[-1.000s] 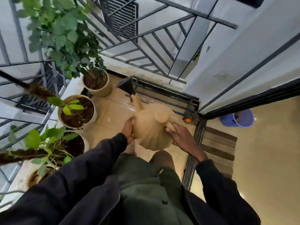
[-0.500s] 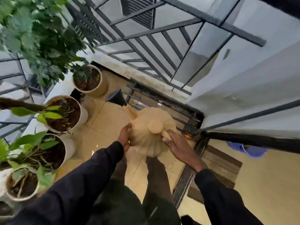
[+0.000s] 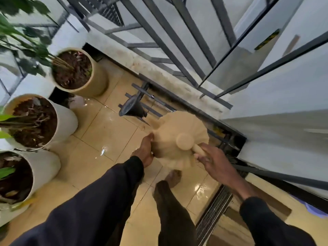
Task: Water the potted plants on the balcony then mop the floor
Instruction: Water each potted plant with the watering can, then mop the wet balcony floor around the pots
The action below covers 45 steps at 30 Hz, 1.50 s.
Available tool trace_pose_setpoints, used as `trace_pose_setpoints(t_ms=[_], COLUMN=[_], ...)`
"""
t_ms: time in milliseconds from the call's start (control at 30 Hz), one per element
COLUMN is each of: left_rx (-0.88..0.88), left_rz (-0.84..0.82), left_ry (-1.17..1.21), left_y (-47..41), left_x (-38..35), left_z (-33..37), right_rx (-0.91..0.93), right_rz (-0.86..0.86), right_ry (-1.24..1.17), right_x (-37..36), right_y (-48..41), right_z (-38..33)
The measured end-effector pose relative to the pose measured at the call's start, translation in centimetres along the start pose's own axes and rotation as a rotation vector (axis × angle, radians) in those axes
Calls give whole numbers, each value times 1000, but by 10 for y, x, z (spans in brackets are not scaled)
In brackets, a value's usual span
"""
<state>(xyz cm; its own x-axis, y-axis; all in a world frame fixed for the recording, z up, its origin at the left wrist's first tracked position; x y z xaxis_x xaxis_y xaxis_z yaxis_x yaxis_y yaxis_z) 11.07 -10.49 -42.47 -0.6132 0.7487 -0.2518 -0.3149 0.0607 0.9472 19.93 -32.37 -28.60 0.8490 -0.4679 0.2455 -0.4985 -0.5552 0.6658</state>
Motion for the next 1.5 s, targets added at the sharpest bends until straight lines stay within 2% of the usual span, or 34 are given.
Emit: trace_pose_setpoints(t_ms=[367,700,800,1000,1167,1500], left_rx=[-44,-59,-77,-111,-121,-313], left_rz=[-21,-140,-161,-98,-181,-383], left_ry=[-55,-73,-104,-155,-296,-855], left_y=[-136,-170,-159,-77,45,295], left_x=[-19,-17,-21,-20,-35,-100], left_z=[32,36,38,40,46,89], right_rx=[-20,-40,-58,-178,-220,-121], right_rz=[127,213,268,354,416,596], right_ry=[1,-66,-4,111,-17,-236], right_x=[14,-1,-4,-14,-11,22], right_y=[-125,-142,-136,-87,-1,195], right_z=[85,120,115,73,4,-158])
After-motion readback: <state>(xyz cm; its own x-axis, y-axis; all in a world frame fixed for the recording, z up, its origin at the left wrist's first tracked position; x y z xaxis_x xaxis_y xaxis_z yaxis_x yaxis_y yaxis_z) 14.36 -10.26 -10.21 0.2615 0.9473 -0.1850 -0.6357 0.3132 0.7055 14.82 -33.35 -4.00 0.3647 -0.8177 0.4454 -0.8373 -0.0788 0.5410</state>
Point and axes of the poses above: each hand's wrist, its own y-axis away from the middle knuckle, its own x-axis out of the back of the hand, z = x × y, the point moved 7 cm from there along -y, towards the middle knuckle, and after that the axes turned 10 degrees about -z, right-handed, at the moved point
